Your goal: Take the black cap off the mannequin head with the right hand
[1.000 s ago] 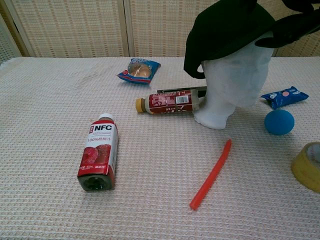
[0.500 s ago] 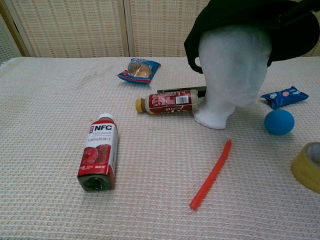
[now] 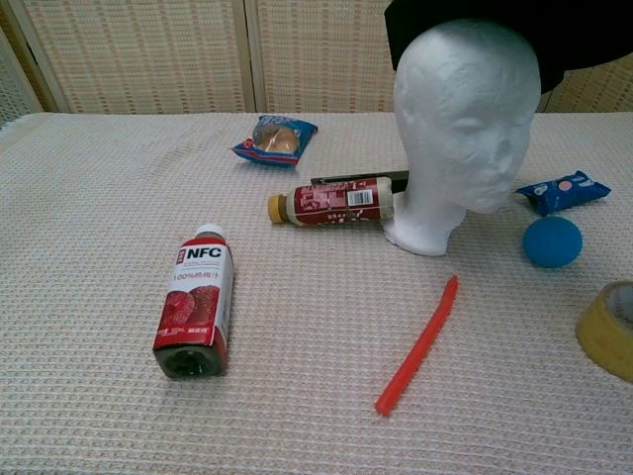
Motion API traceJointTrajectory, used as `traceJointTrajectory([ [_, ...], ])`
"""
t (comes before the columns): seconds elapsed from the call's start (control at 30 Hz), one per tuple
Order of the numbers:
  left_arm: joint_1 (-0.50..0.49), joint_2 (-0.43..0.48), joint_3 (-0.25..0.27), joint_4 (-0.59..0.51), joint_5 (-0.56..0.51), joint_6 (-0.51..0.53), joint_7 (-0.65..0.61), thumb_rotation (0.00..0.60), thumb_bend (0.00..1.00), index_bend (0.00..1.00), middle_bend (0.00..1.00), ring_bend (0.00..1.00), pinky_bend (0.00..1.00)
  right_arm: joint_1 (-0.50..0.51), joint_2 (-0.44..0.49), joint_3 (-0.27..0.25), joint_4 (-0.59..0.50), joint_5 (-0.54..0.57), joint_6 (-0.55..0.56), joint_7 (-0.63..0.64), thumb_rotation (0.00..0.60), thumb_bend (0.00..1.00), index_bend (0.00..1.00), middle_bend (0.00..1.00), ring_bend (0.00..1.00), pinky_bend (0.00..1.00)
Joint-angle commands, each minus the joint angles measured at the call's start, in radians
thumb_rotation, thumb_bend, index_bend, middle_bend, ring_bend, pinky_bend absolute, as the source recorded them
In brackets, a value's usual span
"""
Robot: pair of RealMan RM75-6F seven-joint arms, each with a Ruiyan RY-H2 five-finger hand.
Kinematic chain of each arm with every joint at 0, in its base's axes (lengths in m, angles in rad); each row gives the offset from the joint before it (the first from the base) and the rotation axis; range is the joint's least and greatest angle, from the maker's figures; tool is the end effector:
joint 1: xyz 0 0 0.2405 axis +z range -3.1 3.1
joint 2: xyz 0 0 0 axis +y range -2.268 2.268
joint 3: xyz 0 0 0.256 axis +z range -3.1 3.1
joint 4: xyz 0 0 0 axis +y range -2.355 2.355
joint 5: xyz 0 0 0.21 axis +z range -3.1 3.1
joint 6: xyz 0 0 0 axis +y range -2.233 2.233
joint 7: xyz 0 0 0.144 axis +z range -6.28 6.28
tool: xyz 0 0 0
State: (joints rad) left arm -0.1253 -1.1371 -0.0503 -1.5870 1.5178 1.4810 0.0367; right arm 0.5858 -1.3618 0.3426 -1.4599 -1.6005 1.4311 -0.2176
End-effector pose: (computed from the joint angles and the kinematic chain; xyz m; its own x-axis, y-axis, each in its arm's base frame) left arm -0.3046 0.1938 0.1542 0.4359 -0.0133 0.8999 0.8979 -0.0621 -0.4358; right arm -0.1383 -0.3452 0.1338 0.3188 0.4428 0.8380 -0.7438 -0.4311 0.5108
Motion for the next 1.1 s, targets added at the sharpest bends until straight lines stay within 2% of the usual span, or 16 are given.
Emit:
traceJointTrajectory([
  [0.03,-0.001,-0.002,0.0,0.003,0.001,-0.001,-0.002,0.6,0.06,0.16,0.13,0.13,0.13,-0.003,0.027,0.009,0.023,0.021,-0.002,-0.003,0.6,0.39,0.85,0.8,0.95,1.0],
  [0.27,-0.008,-0.012,0.001,0.007,0.001,-0.01,0.003,0.6,0.06,0.16,0.13,0.13,0.13,-0.054,0.102,-0.009,0.055,0.069,-0.001,0.01,0.6,0.38,0.85,0.8,0.95,1.0],
  [0.5,-0.016,-0.024,0.003,0.0,0.011,-0.014,0.023,0.6,0.06,0.16,0.13,0.13,0.13,-0.092,0.122,-0.094,0.135,0.086,-0.069,0.071,0.6,0.39,0.85,0.8,0.95,1.0],
  [0.73,-0.015,-0.016,0.005,-0.029,0.011,-0.012,0.057,0.6,0.06,0.16,0.13,0.13,0.13,-0.079,0.023,-0.169,0.306,0.057,-0.125,0.167,0.6,0.39,0.85,0.8,0.95,1.0],
  [0.9,-0.009,-0.002,0.005,-0.053,0.011,-0.001,0.077,0.6,0.06,0.16,0.13,0.13,0.13,-0.055,-0.064,-0.2,0.435,0.032,-0.145,0.235,0.6,0.39,0.84,0.8,0.95,1.0],
  [1.0,-0.004,0.012,0.008,-0.067,0.009,0.002,0.088,0.6,0.06,0.16,0.13,0.13,0.13,-0.049,-0.112,-0.216,0.505,0.028,-0.156,0.26,0.6,0.39,0.8,0.78,0.92,1.0],
  [1.1,0.0,0.02,0.008,-0.078,0.006,0.007,0.089,0.6,0.06,0.16,0.13,0.13,0.13,-0.052,-0.147,-0.232,0.553,0.031,-0.168,0.279,0.6,0.37,0.64,0.7,0.8,1.0],
])
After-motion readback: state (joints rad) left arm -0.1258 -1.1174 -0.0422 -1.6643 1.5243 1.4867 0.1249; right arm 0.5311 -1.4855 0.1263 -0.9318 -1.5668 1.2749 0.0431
